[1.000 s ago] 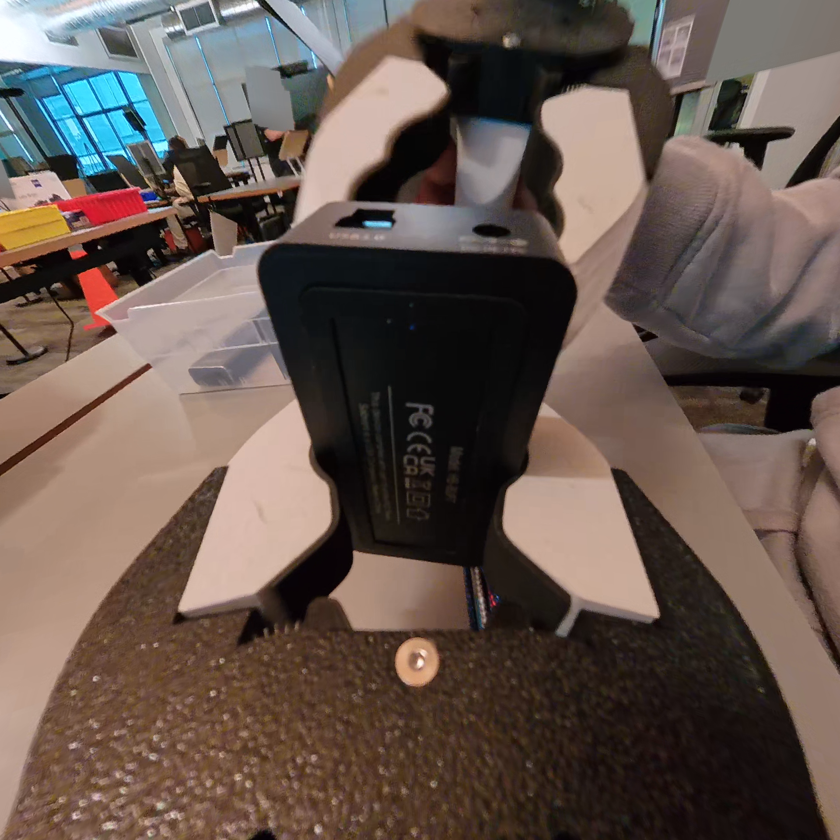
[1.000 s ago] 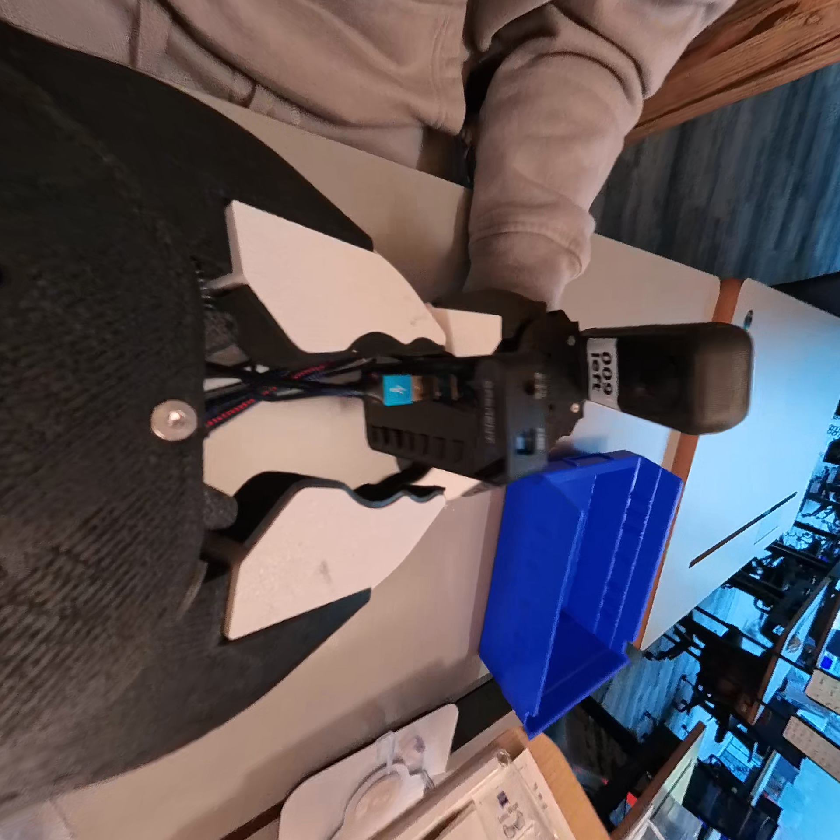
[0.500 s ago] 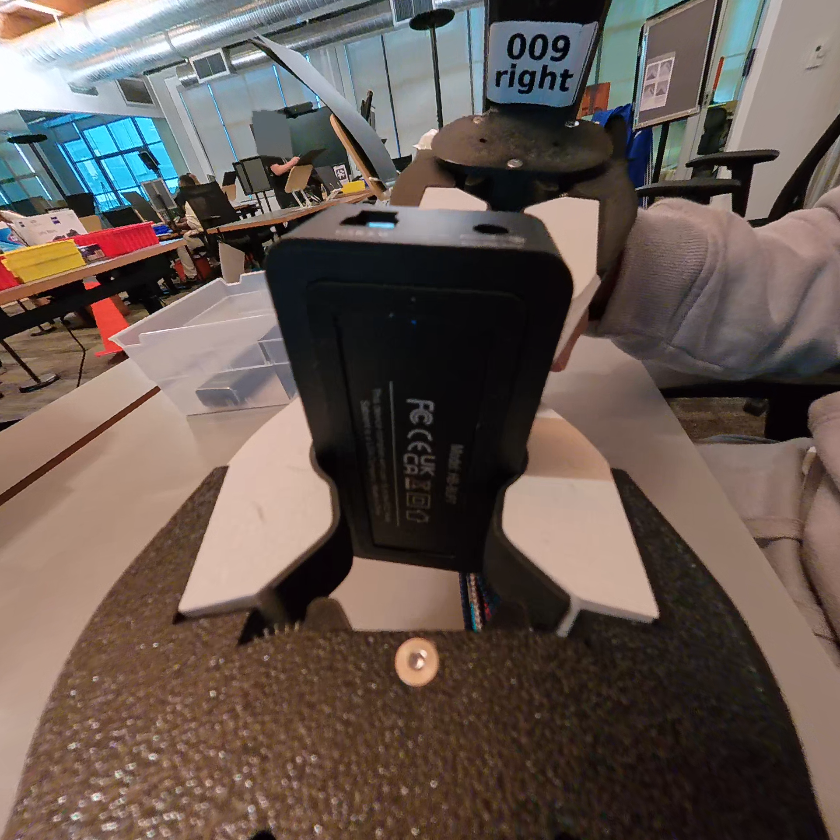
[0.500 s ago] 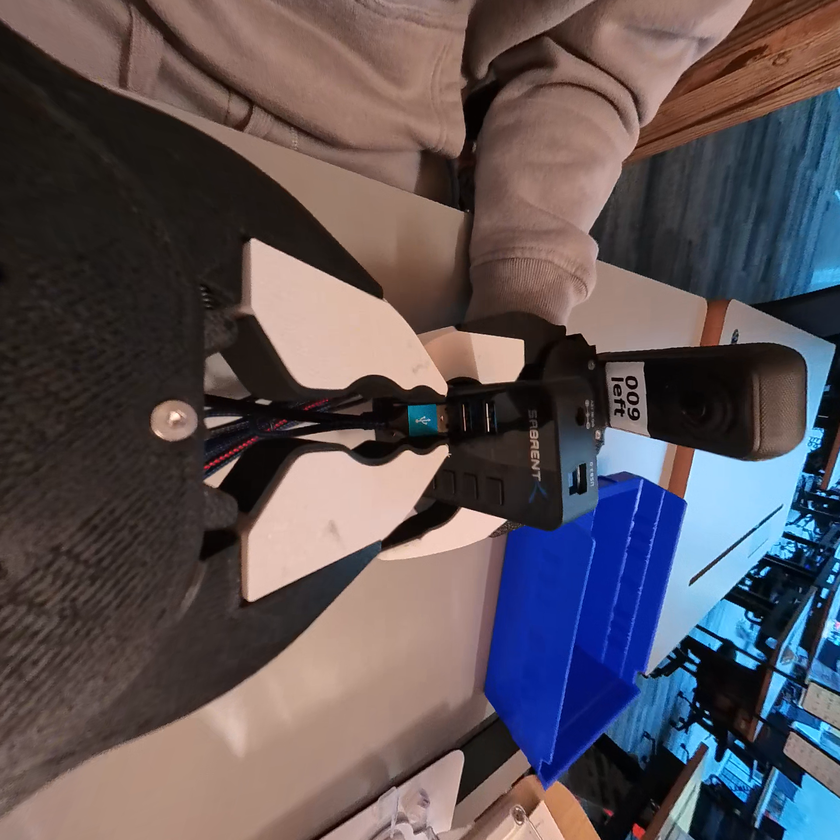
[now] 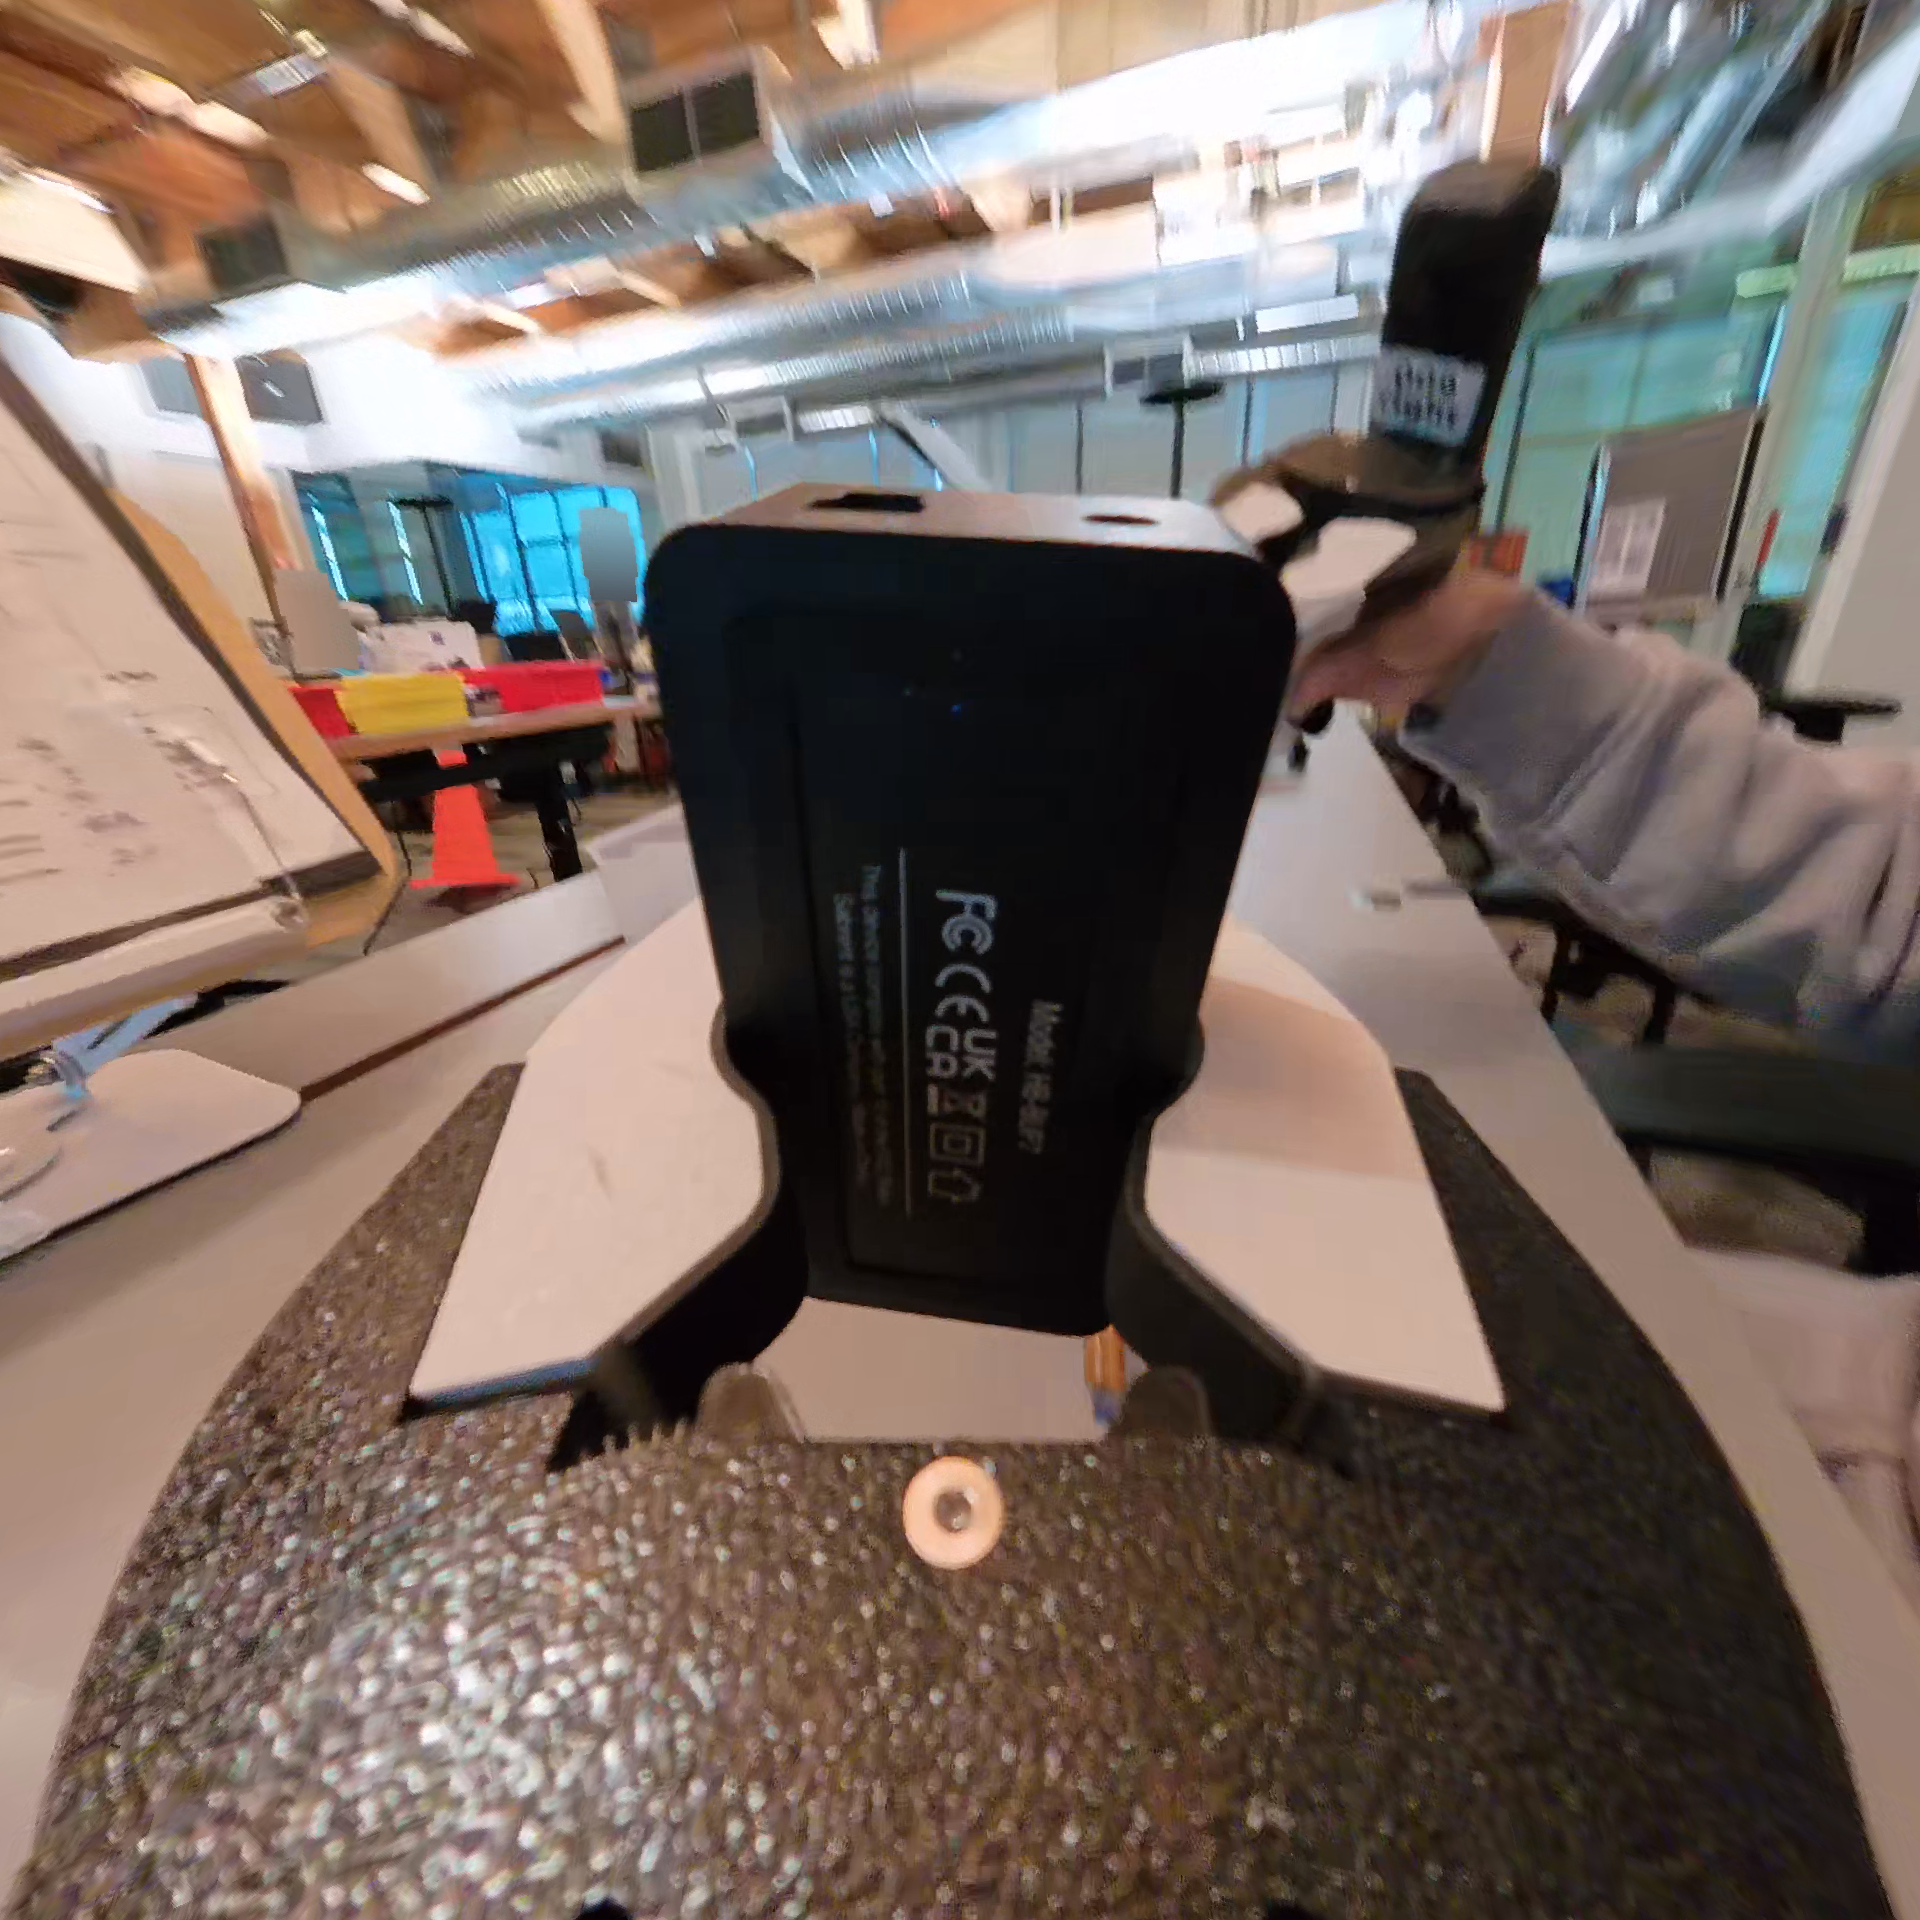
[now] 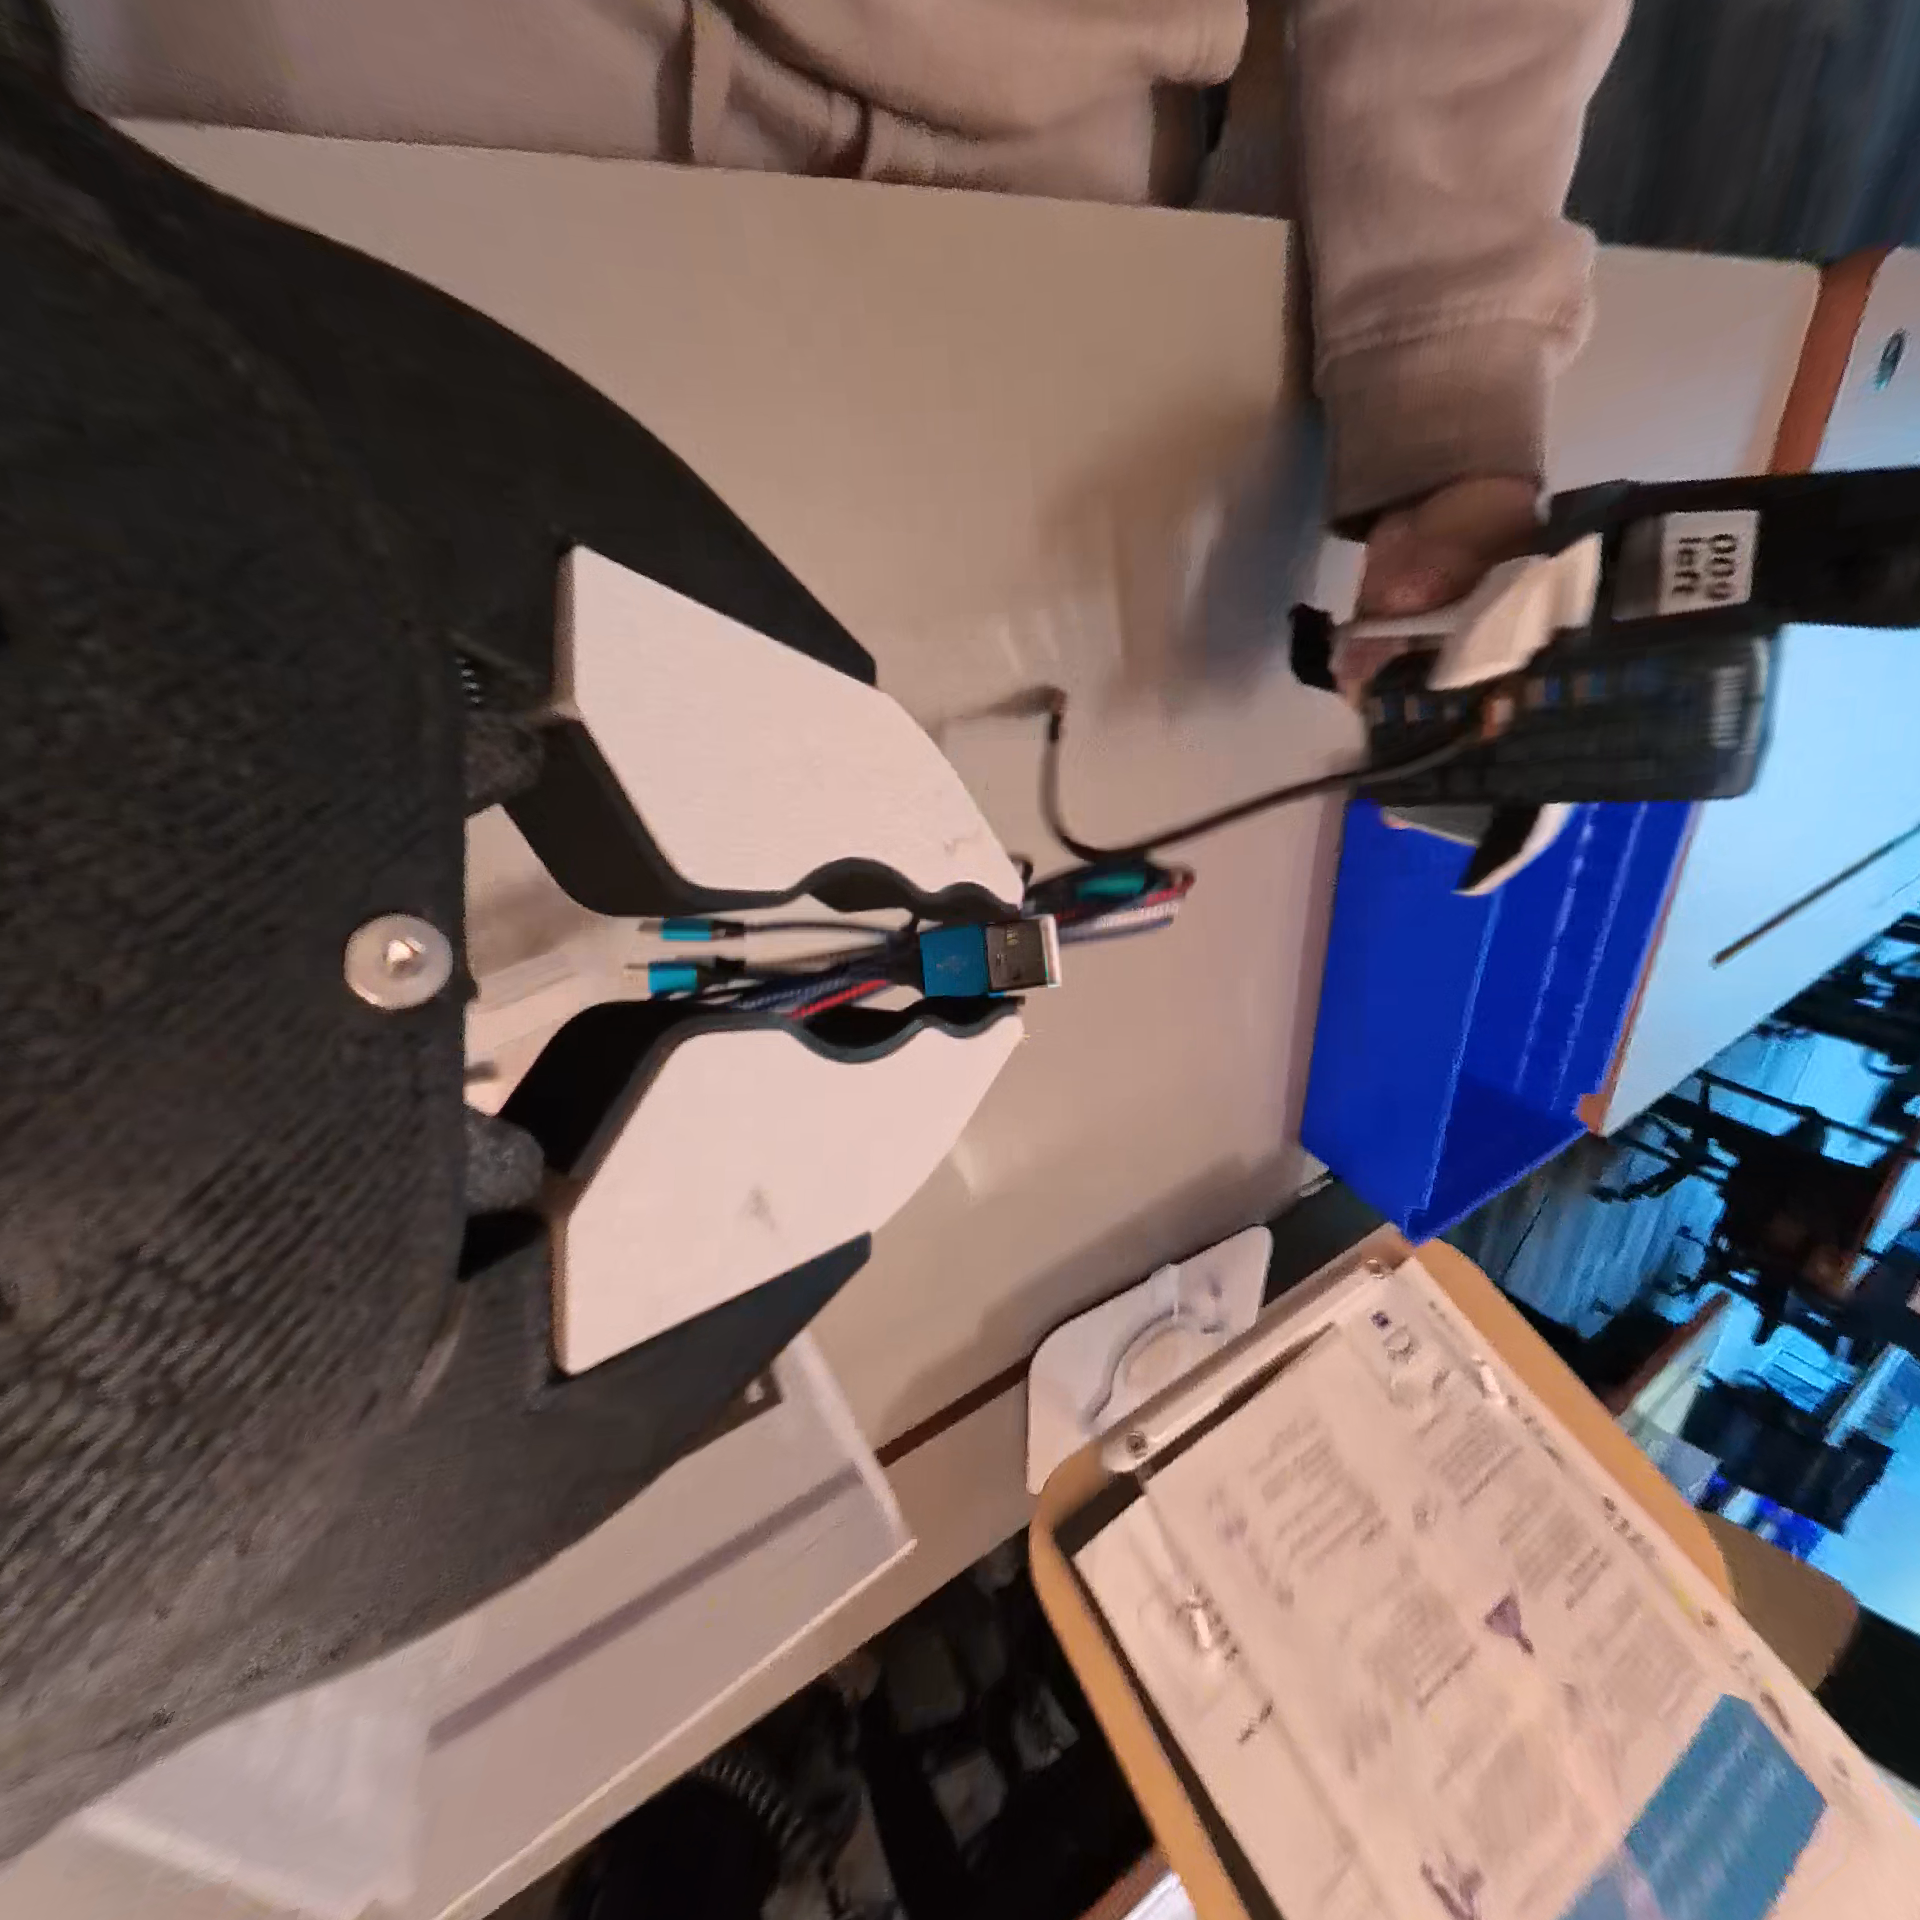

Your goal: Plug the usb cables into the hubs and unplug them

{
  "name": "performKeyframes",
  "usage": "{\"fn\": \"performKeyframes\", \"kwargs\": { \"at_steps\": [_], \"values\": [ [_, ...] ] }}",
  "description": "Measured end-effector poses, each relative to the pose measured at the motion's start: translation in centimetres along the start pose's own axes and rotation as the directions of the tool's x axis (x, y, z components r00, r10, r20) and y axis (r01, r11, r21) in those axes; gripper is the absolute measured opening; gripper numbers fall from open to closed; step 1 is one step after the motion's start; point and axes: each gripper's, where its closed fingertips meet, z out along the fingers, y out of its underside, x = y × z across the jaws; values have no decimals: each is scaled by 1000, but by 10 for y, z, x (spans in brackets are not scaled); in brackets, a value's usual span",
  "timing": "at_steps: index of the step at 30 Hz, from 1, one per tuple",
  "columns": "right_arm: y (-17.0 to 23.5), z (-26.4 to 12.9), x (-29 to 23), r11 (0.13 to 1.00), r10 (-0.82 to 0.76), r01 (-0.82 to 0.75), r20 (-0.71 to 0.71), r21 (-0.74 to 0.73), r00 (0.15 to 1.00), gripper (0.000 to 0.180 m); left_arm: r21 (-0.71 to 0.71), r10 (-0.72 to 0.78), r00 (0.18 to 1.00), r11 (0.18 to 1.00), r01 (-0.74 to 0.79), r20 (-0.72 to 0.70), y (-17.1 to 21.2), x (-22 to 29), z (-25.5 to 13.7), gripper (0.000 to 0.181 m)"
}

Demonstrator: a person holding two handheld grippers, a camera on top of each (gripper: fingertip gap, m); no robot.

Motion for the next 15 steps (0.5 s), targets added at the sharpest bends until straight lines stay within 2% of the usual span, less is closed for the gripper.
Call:
{"fn": "performKeyframes", "kwargs": {
  "at_steps": [4,7,10,14,15],
  "values": [
    [27,-25,17,993,47,-50,-35,-109,998,14,127,-24,1000,992,22,8,-35,0,-10,77],
    [34,-29,34,993,74,-84,-114,-82,991,14,148,-7,999,989,12,-36,-51,12,-11,79],
    [12,-36,43,999,44,-39,-165,34,985,13,169,10,996,986,5,-85,-64,25,-11,79],
    [-22,-59,56,988,26,7,-210,154,977,13,131,29,996,991,-17,-86,-57,27,-9,78],
    [-27,-65,61,987,23,13,-221,161,975,13,124,21,995,992,-9,-95,-55,27,-8,74]
  ]
}}
